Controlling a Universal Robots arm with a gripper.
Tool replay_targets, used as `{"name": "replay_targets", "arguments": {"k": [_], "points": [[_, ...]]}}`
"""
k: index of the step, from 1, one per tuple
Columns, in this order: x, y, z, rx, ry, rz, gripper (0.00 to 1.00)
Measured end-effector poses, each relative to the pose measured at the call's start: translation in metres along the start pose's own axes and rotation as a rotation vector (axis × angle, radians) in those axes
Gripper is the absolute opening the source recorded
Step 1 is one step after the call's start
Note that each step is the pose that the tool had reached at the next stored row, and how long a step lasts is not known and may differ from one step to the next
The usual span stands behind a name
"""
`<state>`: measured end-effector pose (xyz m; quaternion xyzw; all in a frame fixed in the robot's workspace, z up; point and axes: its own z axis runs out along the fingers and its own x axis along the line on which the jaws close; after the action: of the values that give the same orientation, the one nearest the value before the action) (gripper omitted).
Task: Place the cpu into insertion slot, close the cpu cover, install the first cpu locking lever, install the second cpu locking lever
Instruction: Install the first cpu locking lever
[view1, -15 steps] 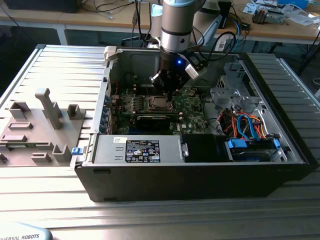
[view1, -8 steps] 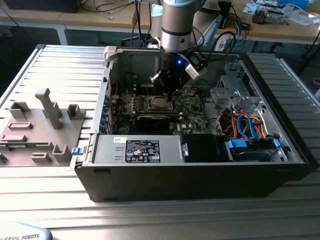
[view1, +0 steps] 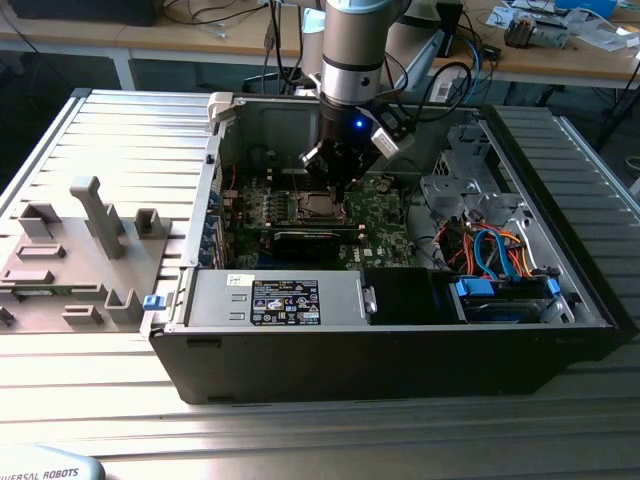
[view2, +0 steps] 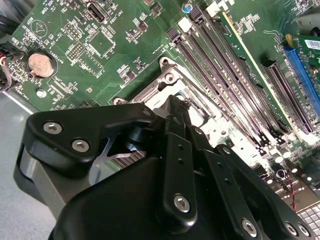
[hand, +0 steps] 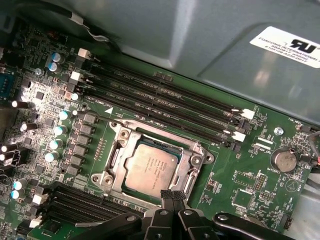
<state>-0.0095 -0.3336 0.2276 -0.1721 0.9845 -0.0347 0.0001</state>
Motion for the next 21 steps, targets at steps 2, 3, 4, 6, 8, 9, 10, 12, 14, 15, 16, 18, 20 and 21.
{"name": "replay_targets", "arguments": {"k": [2,3,4,6,8,9,10,12,14,15,16,18,20,21], "points": [[0.0000,0.0000,0.0000,0.0001,-0.0003,-0.004,0.11],[0.0000,0.0000,0.0000,0.0000,-0.0004,-0.005,0.11],[0.0000,0.0000,0.0000,0.0001,-0.0005,-0.007,0.11],[0.0000,0.0000,0.0000,0.0001,-0.0006,-0.009,0.11],[0.0000,0.0000,0.0000,0.0001,-0.0008,-0.011,0.11],[0.0000,0.0000,0.0000,0.0002,-0.0010,-0.014,0.11],[0.0000,0.0000,0.0000,0.0002,-0.0011,-0.015,0.11],[0.0000,0.0000,0.0000,0.0002,-0.0012,-0.017,0.11],[0.0000,0.0000,0.0000,0.0003,-0.0014,-0.020,0.11],[0.0000,0.0000,0.0000,0.0003,-0.0016,-0.023,0.11],[0.0000,0.0000,0.0000,0.0003,-0.0017,-0.025,0.11],[0.0000,0.0000,0.0000,0.0004,-0.0019,-0.028,0.11],[0.0000,0.0000,0.0000,0.0004,-0.0021,-0.030,0.11],[0.0000,0.0000,0.0000,0.0004,-0.0022,-0.032,0.11]]}}
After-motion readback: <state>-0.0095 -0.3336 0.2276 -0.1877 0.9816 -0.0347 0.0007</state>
